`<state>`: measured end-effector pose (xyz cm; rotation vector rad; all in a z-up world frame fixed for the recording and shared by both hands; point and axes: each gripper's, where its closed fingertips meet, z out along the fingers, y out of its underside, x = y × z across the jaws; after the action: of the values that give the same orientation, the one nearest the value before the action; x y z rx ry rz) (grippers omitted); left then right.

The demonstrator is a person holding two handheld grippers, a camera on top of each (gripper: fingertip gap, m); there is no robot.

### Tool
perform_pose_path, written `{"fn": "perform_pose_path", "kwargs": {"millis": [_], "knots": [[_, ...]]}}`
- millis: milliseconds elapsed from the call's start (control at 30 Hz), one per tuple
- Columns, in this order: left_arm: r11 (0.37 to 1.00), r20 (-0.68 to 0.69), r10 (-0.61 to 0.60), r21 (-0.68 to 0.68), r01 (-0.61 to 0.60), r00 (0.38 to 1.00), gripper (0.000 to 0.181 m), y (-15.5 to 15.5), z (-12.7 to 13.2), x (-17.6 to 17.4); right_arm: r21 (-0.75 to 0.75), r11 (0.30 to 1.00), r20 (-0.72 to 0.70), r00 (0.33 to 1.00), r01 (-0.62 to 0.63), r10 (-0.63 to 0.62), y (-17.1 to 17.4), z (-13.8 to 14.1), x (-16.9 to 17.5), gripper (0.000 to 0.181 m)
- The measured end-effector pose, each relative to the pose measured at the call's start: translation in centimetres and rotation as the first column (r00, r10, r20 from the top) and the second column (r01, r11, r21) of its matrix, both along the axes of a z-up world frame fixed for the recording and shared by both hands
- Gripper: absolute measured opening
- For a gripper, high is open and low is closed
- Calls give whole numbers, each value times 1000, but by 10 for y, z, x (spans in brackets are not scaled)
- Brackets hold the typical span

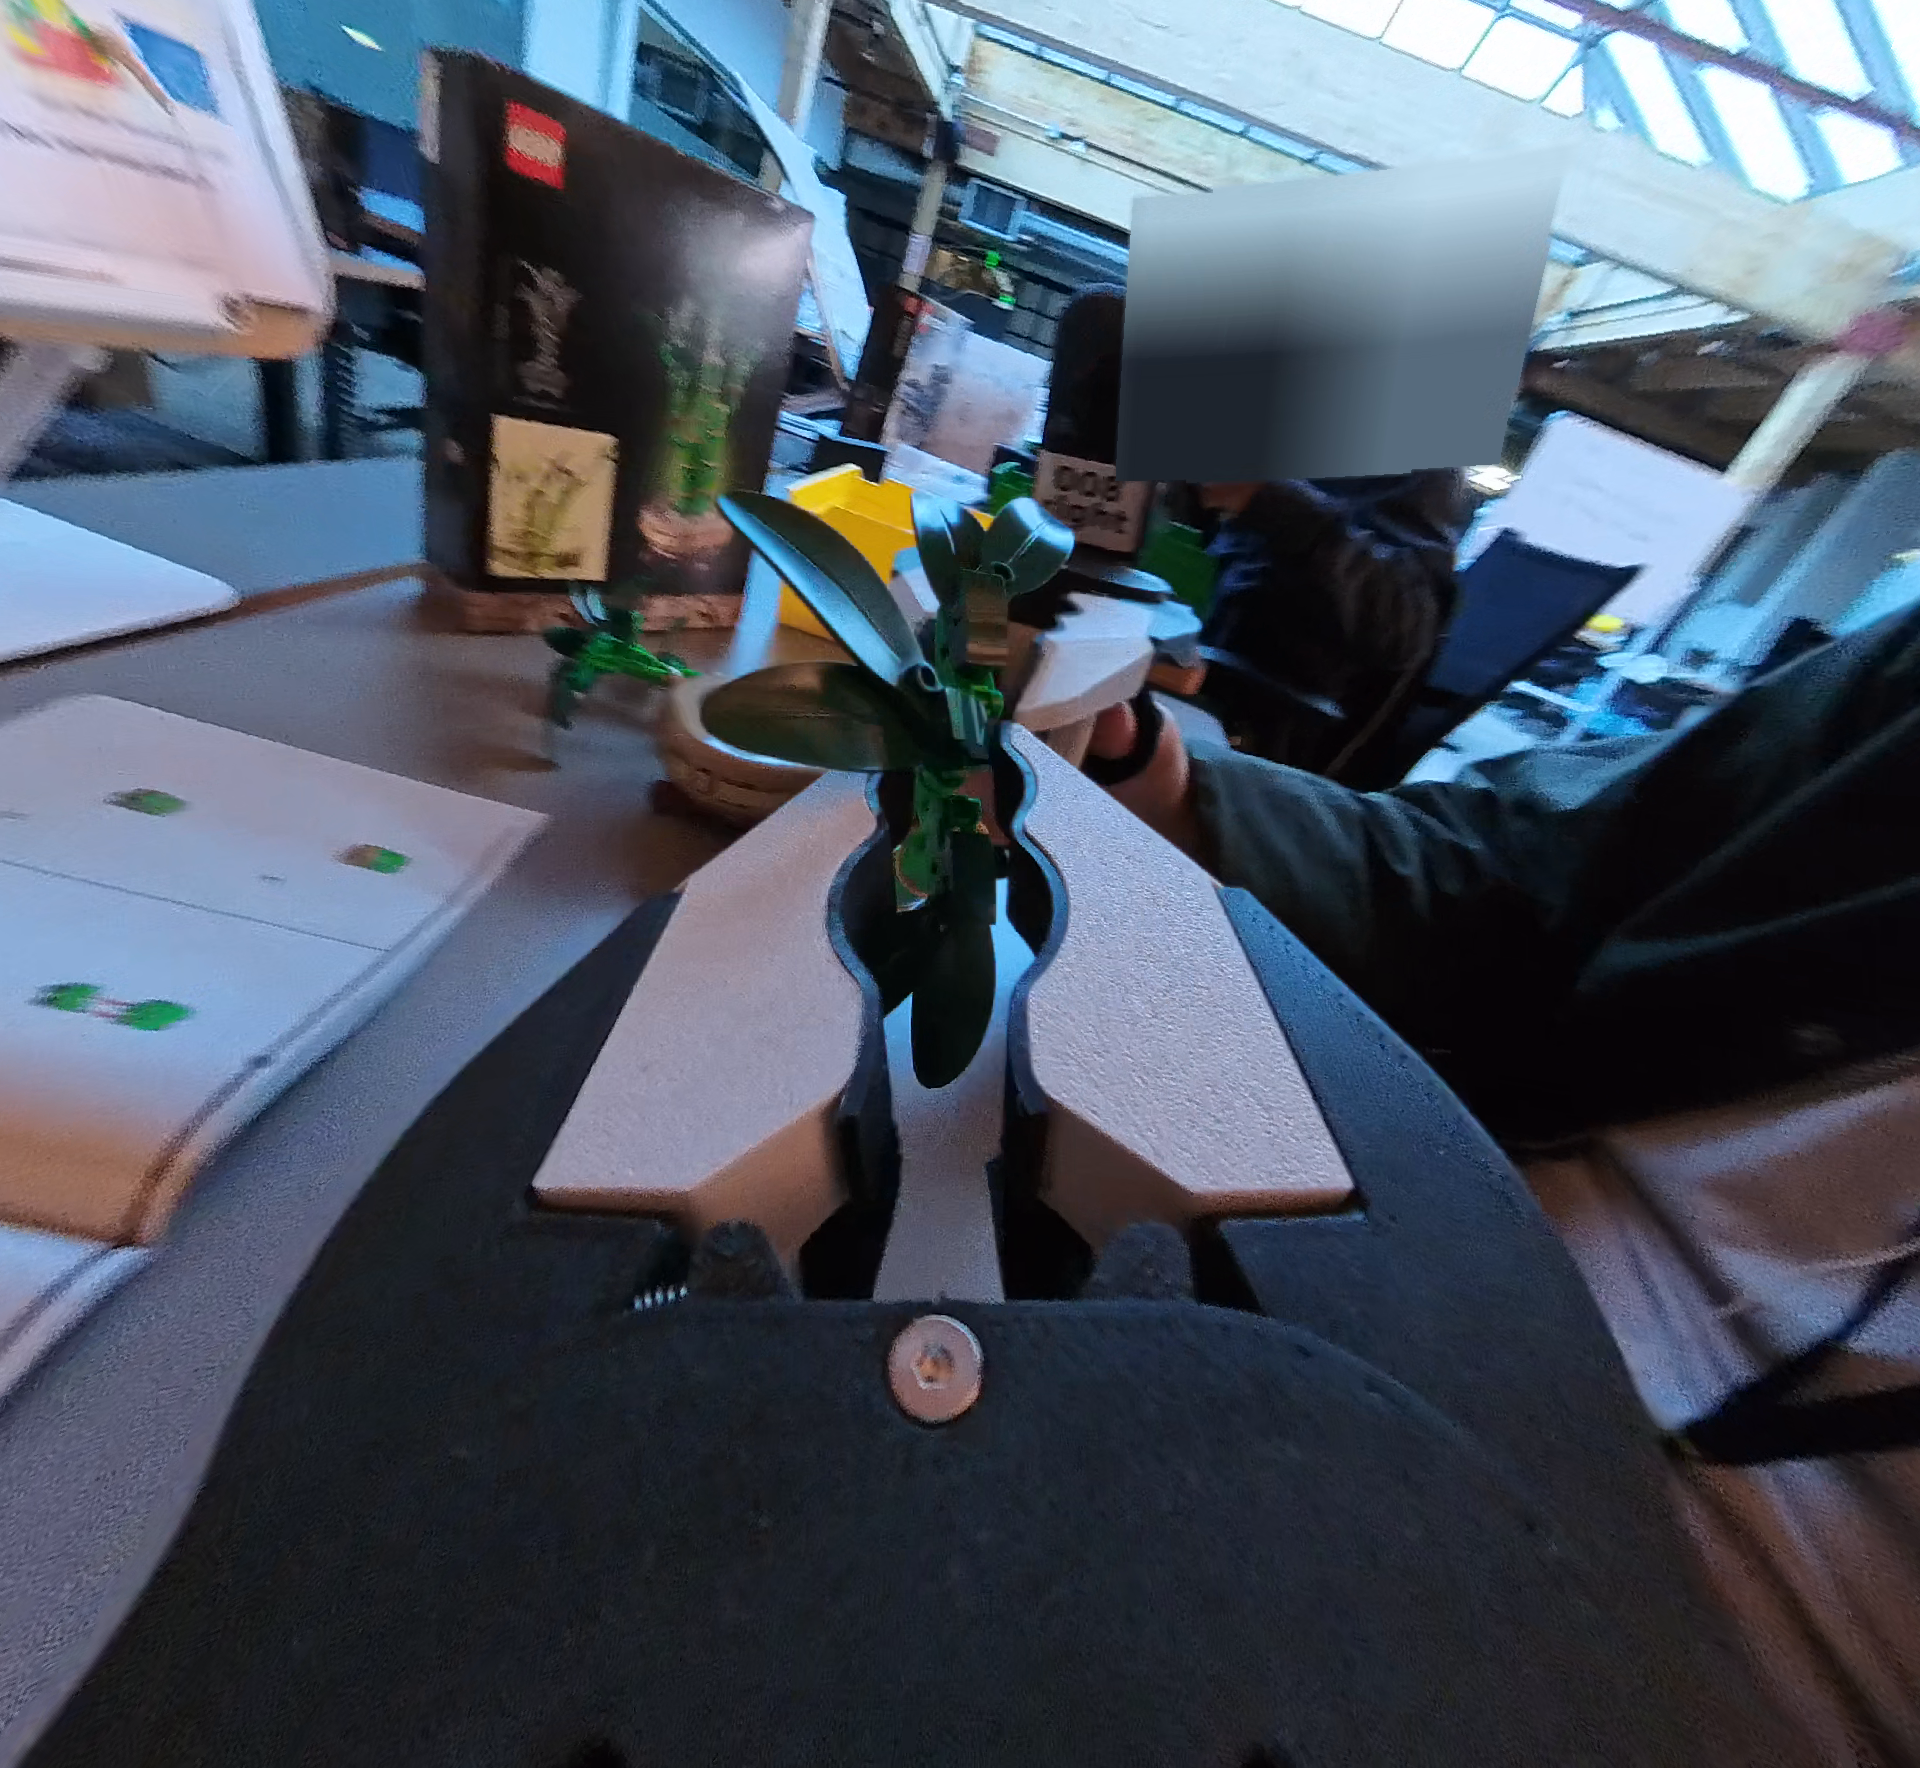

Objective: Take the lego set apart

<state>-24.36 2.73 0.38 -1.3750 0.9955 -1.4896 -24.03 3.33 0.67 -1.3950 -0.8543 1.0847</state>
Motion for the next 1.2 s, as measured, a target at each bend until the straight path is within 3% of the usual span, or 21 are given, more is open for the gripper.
{"fn": "perform_pose_path", "kwargs": {"millis": [133, 467, 633, 833, 933, 1200], "knots": [[987, 13, -110, -117, 111, 994, 12, -10, -5, 8, -85, 993, -103, 992, -81, 73, -2, 5, 1, 13], [968, 10, -151, -202, 150, 988, 12, -9, -12, 12, -174, 971, -158, 978, -165, 137, -2, 0, 1, 6], [988, -25, -26, -154, 22, 999, 28, 9, -17, 9, -242, 958, -187, 976, -153, 108, 7, -5, 4, 7], [997, -65, 40, -58, -44, 997, 30, 13, -21, 12, -260, 952, -236, 967, -161, 99, 9, -2, 5, 6], [999, -59, 39, -14, -40, 997, 18, 8, -20, 16, -257, 954, -227, 970, -151, 92, 10, -4, 3, 6], [998, -44, -33, -50, 31, 998, 12, 0, -16, 16, -221, 957, -258, 957, -190, 131, 5, 2, 1, 9]]}}
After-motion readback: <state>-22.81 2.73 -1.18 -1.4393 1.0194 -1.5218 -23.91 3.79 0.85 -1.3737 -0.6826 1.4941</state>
